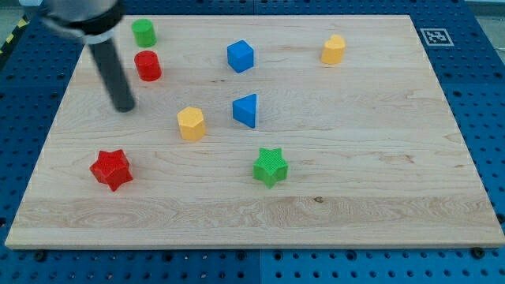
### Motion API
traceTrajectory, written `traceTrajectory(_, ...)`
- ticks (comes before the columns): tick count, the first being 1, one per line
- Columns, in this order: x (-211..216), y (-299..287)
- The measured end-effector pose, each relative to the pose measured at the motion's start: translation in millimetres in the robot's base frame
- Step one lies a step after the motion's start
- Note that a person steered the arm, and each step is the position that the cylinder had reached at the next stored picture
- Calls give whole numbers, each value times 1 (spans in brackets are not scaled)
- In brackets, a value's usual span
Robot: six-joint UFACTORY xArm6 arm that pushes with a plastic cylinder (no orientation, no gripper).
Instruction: Move the red star towards the red circle
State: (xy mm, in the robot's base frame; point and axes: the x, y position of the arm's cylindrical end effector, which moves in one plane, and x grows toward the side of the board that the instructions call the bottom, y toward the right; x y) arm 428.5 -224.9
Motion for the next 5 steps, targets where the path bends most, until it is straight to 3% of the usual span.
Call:
traceTrajectory(1, 54, -63)
traceTrajectory(2, 122, -70)
traceTrajectory(3, 171, 27)
traceTrajectory(4, 175, 66)
traceTrajectory(5, 170, 46)
